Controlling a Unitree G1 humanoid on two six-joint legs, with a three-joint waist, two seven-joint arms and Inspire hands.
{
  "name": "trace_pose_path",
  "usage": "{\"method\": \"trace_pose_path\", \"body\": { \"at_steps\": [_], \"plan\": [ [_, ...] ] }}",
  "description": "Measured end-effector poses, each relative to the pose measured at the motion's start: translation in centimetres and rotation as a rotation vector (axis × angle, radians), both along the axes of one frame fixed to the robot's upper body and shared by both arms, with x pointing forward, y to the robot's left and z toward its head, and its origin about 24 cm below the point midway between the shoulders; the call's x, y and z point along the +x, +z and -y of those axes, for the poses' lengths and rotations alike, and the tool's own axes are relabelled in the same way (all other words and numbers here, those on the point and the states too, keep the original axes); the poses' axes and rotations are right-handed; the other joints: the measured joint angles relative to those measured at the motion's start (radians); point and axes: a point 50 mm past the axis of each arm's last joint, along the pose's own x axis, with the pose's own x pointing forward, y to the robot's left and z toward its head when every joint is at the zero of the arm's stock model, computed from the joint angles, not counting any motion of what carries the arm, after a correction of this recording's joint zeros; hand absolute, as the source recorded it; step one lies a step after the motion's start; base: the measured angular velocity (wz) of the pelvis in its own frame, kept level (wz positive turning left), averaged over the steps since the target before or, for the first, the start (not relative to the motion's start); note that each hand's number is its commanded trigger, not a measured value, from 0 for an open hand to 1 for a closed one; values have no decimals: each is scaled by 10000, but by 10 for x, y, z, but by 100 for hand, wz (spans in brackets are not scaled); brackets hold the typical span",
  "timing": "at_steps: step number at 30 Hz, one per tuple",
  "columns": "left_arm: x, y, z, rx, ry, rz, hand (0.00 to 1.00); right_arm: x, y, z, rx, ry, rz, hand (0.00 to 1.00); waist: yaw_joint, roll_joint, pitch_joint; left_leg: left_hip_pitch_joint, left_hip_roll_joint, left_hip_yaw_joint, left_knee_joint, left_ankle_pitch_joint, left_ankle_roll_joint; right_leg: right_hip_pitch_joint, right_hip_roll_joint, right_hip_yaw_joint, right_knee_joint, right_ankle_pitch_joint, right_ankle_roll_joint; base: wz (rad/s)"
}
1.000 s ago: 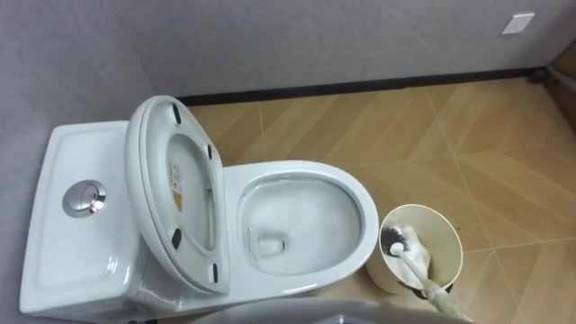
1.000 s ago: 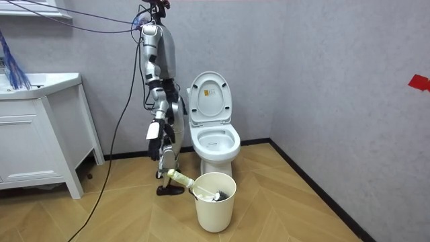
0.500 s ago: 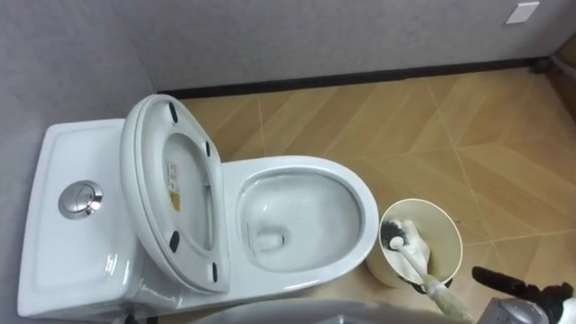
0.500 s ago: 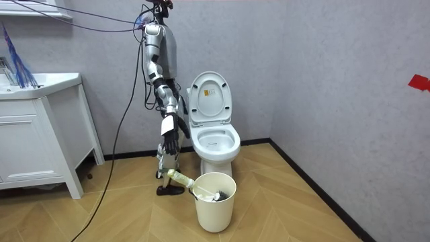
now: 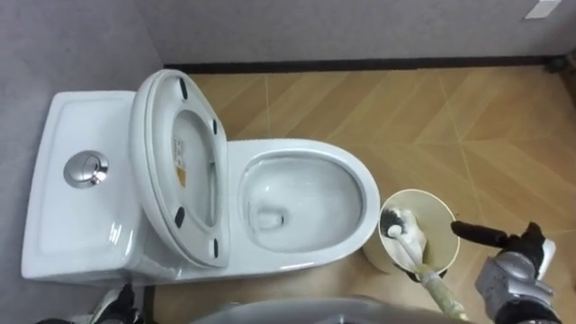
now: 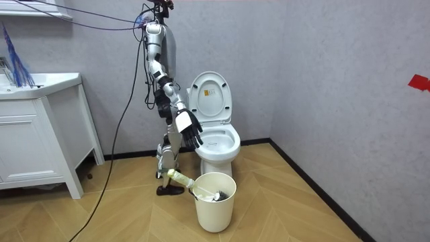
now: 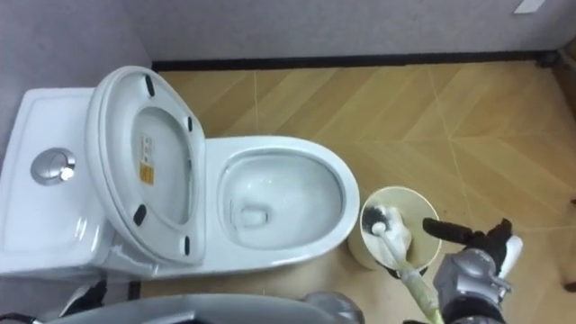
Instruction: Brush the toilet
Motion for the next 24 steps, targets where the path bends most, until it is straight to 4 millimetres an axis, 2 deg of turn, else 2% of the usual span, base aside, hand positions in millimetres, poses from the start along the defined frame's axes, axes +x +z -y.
{"method": "trace_pose_path", "body": {
  "at_steps": [2,4,7,12,16,20,24],
  "plan": [
    [8,1,0,31,-224,150,0,-2,1,5,-97,29,-116,0,-1,57,30,-440,-11,-184,298,-5,8,-299,-34,-110,126,3,-5,27],
    [17,4,-3,52,-349,385,0,1,4,11,-63,24,-50,0,31,191,98,-1009,2,-298,627,-12,20,-816,-107,-158,405,4,-8,13],
    [32,8,-9,173,-574,772,0,6,4,15,14,398,-384,0,200,329,78,-1810,9,-398,1092,-21,36,-1677,-169,-320,985,-13,-59,0],
    [45,10,-8,166,-909,949,0,11,2,12,350,1167,-746,0,408,353,98,-2605,17,-409,1675,-58,96,-2541,-220,-261,1639,-145,-164,0],
    [58,11,-7,-9,-684,1214,0,14,3,16,593,1039,-887,0,546,335,116,-3419,-1,-422,2061,-47,116,-3431,-308,-243,2247,-213,-194,1],
    [65,13,-6,75,-748,1407,0,8,3,21,847,689,-1013,0,603,294,127,-3728,-32,-449,2063,93,130,-3734,-337,-257,2286,-131,-200,4],
    [74,15,-4,238,-973,1612,0,8,2,20,964,1089,-1271,0,600,256,152,-4105,-25,-452,2143,139,150,-4084,-343,-293,2292,-48,-215,0]
  ]
}}
